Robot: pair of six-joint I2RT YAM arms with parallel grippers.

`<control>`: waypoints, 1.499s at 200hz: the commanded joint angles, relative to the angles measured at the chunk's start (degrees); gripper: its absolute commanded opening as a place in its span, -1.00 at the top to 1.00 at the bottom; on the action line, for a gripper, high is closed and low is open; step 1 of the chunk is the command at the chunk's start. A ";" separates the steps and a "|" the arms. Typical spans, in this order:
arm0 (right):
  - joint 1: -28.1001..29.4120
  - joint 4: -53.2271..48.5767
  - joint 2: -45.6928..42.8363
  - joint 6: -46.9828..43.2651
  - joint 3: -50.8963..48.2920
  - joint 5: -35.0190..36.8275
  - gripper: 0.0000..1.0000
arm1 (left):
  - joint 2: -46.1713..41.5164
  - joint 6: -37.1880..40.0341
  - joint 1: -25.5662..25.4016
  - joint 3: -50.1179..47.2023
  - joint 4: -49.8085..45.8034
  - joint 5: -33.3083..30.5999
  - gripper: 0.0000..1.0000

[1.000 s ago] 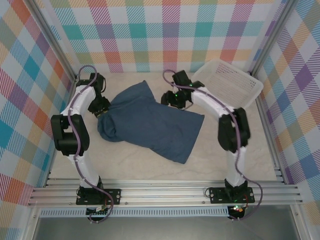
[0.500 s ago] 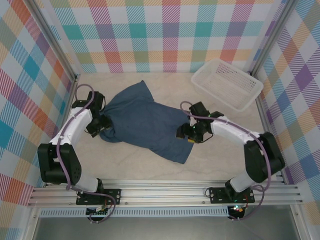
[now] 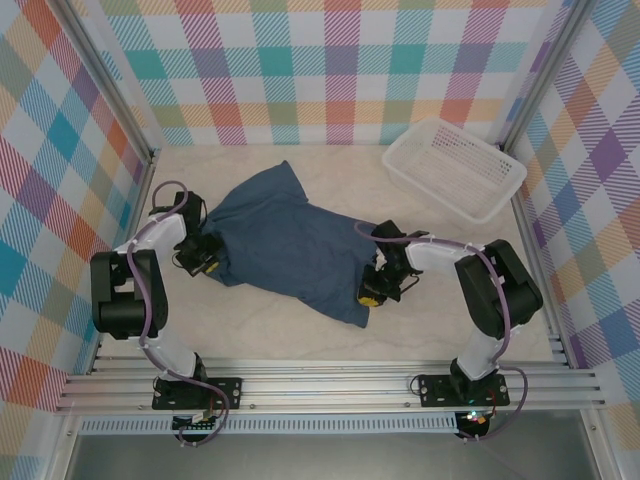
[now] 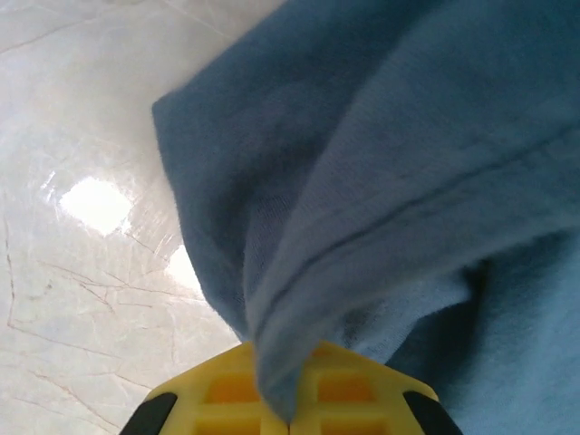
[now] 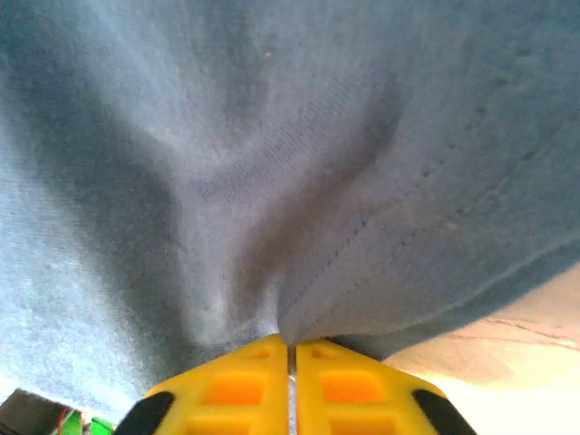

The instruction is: Fold and stack the t-shirts

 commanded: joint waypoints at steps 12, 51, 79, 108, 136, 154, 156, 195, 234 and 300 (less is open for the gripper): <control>0.10 -3.13 -6.00 0.45 3.86 9.82 1.00 | -5.23 2.94 -1.06 2.06 -2.18 -1.87 1.00; -0.80 -9.72 -17.85 -1.64 6.60 20.89 1.00 | -16.23 3.30 -2.30 0.60 -6.58 -2.62 1.00; -1.26 -12.19 -25.78 -3.11 7.91 24.64 1.00 | -24.53 1.71 -3.76 -0.15 -9.81 -4.23 1.00; -1.66 -12.56 -32.77 -4.48 10.05 29.28 1.00 | -33.45 -0.27 -4.15 1.01 -11.42 -7.56 1.00; -3.87 -11.25 -33.46 -5.48 11.92 31.75 1.00 | -36.42 0.08 -4.08 2.09 -9.07 -8.79 1.00; -7.60 -9.76 -28.27 -5.70 13.65 29.50 1.00 | -32.71 0.80 -3.88 1.76 -7.34 -9.70 1.00; -8.00 -9.58 -27.45 -5.73 13.89 29.20 1.00 | -31.96 0.96 -3.91 1.79 -7.22 -9.78 1.00; -13.79 -8.05 -6.55 -4.68 21.73 19.71 1.00 | -11.08 3.43 -1.17 5.41 -3.47 -9.35 1.00; -15.32 -11.98 9.28 -4.41 32.67 20.76 0.79 | 5.45 4.26 -0.77 16.09 -9.65 -20.73 0.85; -15.88 -12.29 -4.17 -3.40 20.10 24.99 -0.04 | -18.57 -6.80 -6.14 -7.26 -10.67 -9.75 0.11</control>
